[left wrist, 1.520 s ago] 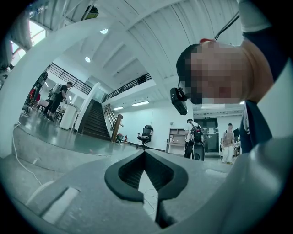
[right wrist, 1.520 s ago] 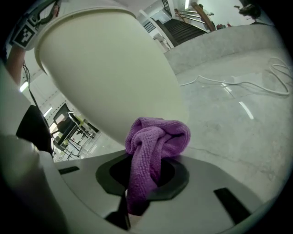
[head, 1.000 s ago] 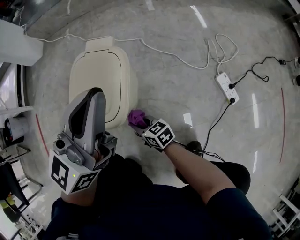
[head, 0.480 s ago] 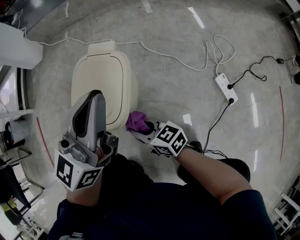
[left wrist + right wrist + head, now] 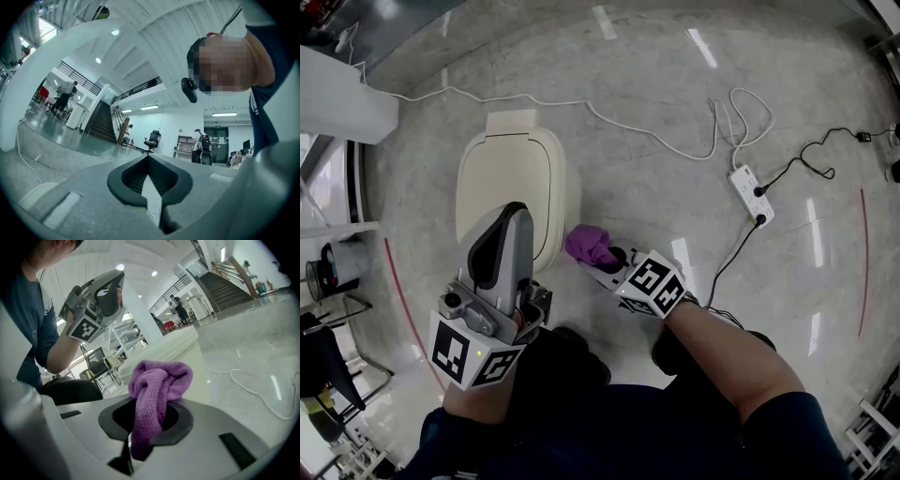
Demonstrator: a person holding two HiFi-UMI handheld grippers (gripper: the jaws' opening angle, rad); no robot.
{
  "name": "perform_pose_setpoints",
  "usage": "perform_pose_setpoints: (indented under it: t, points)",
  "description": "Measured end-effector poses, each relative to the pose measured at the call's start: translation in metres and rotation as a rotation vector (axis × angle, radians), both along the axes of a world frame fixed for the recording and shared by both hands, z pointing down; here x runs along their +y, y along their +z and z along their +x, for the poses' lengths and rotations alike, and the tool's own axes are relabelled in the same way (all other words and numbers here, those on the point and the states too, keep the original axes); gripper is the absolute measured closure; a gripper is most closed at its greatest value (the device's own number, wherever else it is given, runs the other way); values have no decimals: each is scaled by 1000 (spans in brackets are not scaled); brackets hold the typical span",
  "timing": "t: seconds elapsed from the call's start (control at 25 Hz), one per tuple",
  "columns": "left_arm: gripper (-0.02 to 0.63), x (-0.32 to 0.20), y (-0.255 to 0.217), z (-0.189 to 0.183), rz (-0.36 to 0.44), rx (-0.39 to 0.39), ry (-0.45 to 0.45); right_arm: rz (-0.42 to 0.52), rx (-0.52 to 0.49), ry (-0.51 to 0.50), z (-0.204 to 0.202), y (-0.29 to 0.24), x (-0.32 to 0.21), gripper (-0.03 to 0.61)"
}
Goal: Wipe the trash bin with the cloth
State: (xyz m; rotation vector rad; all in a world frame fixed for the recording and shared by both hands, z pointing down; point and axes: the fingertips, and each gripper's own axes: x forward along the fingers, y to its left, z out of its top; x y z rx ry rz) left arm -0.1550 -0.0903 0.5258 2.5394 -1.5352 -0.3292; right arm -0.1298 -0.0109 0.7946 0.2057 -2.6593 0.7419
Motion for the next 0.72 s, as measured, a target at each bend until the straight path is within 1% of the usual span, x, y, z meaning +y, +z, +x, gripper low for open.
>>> perform_pose_setpoints:
  t: [0.2,0.36,0.56,0.72]
  points:
    - [615,1,-44,13,-61,-12,-16,87,26,17,39,-67,-29,509]
    - [615,11,-99,16,-101,-22,-45,116,37,87,76,-142,-47,509]
    - [615,32,-200,8,-115,-27,-93,126,40,123,107,-259,-36,509]
    - [615,44,-298,-6,-83,-30,-142,156,38,117,115,-361,-36,509]
